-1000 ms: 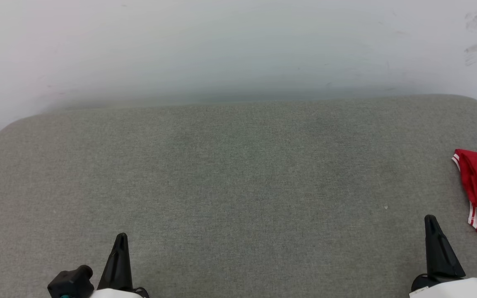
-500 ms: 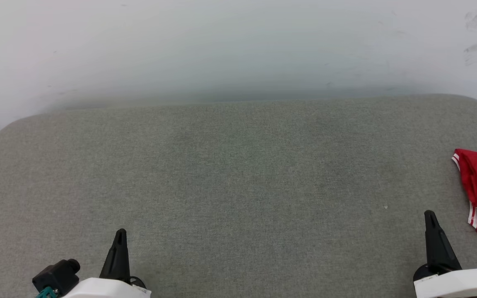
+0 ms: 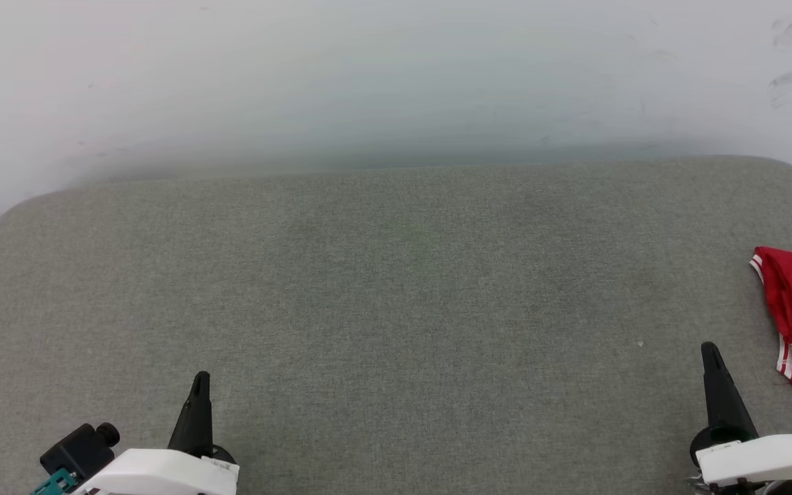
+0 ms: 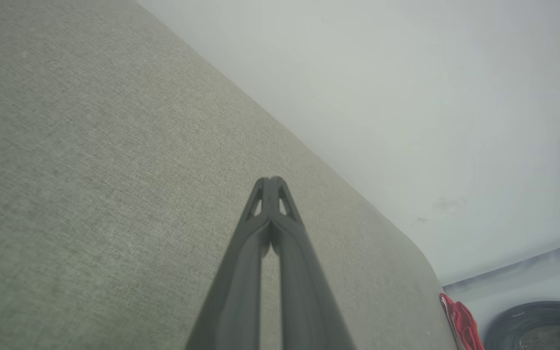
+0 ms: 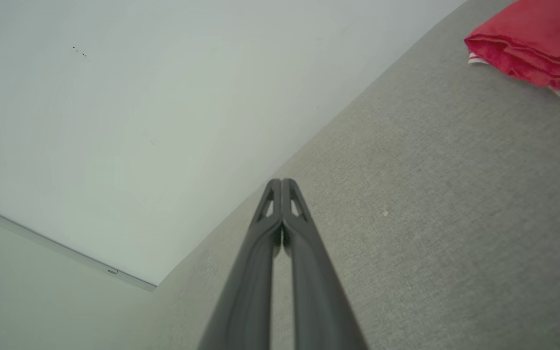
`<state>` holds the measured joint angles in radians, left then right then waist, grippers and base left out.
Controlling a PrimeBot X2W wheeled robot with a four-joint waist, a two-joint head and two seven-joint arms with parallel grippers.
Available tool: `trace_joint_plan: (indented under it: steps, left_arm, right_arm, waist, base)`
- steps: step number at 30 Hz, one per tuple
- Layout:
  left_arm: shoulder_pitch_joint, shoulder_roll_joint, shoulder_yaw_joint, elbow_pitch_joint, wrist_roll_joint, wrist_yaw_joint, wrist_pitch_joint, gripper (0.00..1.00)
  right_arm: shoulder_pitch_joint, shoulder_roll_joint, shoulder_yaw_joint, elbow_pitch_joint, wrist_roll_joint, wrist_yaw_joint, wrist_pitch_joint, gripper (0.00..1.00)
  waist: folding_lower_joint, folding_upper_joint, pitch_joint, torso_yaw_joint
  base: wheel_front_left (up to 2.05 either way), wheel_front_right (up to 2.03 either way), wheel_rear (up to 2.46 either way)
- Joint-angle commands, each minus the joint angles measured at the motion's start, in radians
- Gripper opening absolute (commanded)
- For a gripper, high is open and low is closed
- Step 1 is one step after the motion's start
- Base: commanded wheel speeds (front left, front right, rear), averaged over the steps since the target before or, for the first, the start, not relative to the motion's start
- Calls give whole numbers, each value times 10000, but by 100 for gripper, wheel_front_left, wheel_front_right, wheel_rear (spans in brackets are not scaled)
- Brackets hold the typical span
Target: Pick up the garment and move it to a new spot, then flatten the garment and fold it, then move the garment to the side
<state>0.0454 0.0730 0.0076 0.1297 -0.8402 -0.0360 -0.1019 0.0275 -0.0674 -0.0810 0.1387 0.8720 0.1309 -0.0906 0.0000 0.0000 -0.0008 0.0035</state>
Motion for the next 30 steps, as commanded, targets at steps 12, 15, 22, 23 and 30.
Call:
trace_joint_plan:
  steps: [12,15,22,23,30]
  left_arm:
    - [-540,59,191,191,-1952,-281,445,0]
    - [-605,58,221,245,-2308,-312,530,0]
    - [-740,52,292,369,-3094,-408,726,0]
    - [-759,50,302,386,-3202,-424,741,0]
    - [-881,41,377,502,-3935,-510,925,0]
  right_arm:
    - [-521,-38,-36,181,1858,0,452,0]
    - [-575,-34,-45,234,2184,-1,536,0]
    - [-701,-21,-61,347,2930,-1,733,0]
    - [-722,-19,-63,362,3035,-1,757,0]
    - [-815,-4,-83,469,3727,-1,936,0]
  waist:
    - [0,0,7,-6]
    - [0,0,8,-7]
    - [0,0,12,-10]
    - [0,0,12,-11]
    - [0,0,16,-14]
  base:
    - [0,0,0]
    - [0,0,0]
    - [0,0,0]
    - [0,0,0]
    - [0,0,0]
